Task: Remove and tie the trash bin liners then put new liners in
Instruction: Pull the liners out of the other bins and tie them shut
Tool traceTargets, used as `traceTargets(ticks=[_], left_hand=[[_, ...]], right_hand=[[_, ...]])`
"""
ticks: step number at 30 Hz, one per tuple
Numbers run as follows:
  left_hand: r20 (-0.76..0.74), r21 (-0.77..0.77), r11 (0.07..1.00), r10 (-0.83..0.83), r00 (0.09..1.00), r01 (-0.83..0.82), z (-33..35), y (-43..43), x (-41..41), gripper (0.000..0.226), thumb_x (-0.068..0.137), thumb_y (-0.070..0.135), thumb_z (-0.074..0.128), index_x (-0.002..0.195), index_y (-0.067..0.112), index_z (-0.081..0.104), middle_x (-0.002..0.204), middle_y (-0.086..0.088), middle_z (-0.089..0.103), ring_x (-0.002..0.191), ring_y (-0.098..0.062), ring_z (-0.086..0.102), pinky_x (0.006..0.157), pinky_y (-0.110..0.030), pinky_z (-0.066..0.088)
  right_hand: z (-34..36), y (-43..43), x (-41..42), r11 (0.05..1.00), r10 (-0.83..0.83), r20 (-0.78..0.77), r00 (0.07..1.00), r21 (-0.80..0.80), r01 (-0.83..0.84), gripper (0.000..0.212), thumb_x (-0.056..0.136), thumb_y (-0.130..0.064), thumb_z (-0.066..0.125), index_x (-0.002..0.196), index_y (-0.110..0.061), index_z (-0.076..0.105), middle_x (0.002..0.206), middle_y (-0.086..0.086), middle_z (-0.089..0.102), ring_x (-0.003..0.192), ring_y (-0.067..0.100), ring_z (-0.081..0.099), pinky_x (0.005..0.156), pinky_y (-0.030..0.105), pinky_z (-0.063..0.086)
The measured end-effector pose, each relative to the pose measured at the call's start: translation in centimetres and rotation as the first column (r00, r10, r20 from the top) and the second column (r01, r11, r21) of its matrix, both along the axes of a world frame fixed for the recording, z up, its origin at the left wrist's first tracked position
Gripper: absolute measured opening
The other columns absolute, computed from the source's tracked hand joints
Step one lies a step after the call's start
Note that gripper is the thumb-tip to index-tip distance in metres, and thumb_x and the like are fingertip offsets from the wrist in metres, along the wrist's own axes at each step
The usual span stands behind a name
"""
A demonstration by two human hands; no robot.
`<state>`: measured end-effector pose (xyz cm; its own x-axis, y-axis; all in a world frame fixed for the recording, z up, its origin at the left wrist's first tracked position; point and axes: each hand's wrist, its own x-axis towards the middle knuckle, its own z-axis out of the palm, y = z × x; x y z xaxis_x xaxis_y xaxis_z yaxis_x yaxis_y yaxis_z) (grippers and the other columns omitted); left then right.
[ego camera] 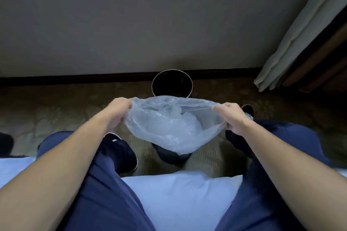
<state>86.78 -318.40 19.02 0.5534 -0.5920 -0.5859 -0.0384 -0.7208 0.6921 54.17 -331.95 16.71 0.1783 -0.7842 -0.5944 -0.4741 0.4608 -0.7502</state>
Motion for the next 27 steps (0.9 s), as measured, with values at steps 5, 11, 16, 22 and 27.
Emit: traceTargets(ticks=[5, 11, 16, 22, 27], left_hand=[[0.467, 0.147, 0.984, -0.161, 0.869, 0.103, 2.7, 1.3, 2.4, 0.025, 0.080, 0.008, 0.063, 0.099, 0.023, 0.067, 0.101, 0.000, 0.064, 0.093, -0.024, 0.063, 0.071, -0.031, 0.050], [0.235, 0.318, 0.900, -0.380, 0.895, 0.298, 8.2, 2.6, 4.1, 0.013, 0.084, 0.006, 0.077, 0.097, 0.007, 0.073, 0.081, -0.011, 0.072, 0.066, -0.022, 0.064, 0.053, -0.026, 0.052], [-0.182, -0.037, 0.949, -0.316, 0.931, 0.314, 11.5, 2.9, 4.6, 0.024, 0.100, 0.013, 0.059, 0.120, 0.017, 0.071, 0.117, -0.012, 0.073, 0.110, -0.028, 0.068, 0.081, -0.034, 0.058], [-0.296, -0.107, 0.983, -0.177, 0.939, 0.151, 12.8, 2.8, 4.2, 0.031, 0.102, 0.022, 0.048, 0.122, 0.020, 0.073, 0.118, -0.010, 0.072, 0.093, -0.024, 0.071, 0.083, -0.040, 0.060], [-0.472, -0.430, 0.899, -0.301, 0.828, 0.082, 15.6, 2.6, 2.7, 0.054, 0.081, 0.003, 0.043, 0.131, 0.008, 0.062, 0.129, -0.009, 0.067, 0.119, -0.024, 0.064, 0.101, -0.043, 0.050]], right_hand=[[3.1, -0.6, 0.0, 0.995, -0.021, 0.018, 1.000, -0.092, 0.023, 0.011, 0.090, -0.002, 0.058, 0.083, -0.010, 0.062, 0.085, 0.008, 0.060, 0.079, 0.023, 0.062, 0.052, 0.028, 0.055], [5.9, -2.1, -0.6, 0.944, -0.162, -0.420, 0.893, -0.331, 0.015, 0.009, 0.092, -0.018, 0.066, 0.093, -0.010, 0.069, 0.079, 0.012, 0.071, 0.058, 0.021, 0.066, 0.051, 0.026, 0.054], [8.2, -3.0, -0.6, 0.987, -0.148, -0.049, 0.988, -0.065, 0.145, 0.025, 0.100, -0.008, 0.048, 0.110, -0.010, 0.070, 0.073, 0.008, 0.060, 0.050, 0.014, 0.048, 0.062, 0.032, 0.059], [11.6, -1.6, 0.0, 0.960, -0.280, 0.436, 0.856, 0.113, 0.257, 0.038, 0.102, -0.006, 0.036, 0.113, -0.011, 0.072, 0.098, 0.011, 0.072, 0.079, 0.020, 0.070, 0.070, 0.033, 0.059], [14.1, -1.1, 0.0, 0.995, 0.031, 0.533, 0.846, -0.096, 0.024, 0.046, 0.090, 0.003, 0.048, 0.124, -0.021, 0.068, 0.122, 0.006, 0.070, 0.105, 0.024, 0.068, 0.077, 0.034, 0.052]])
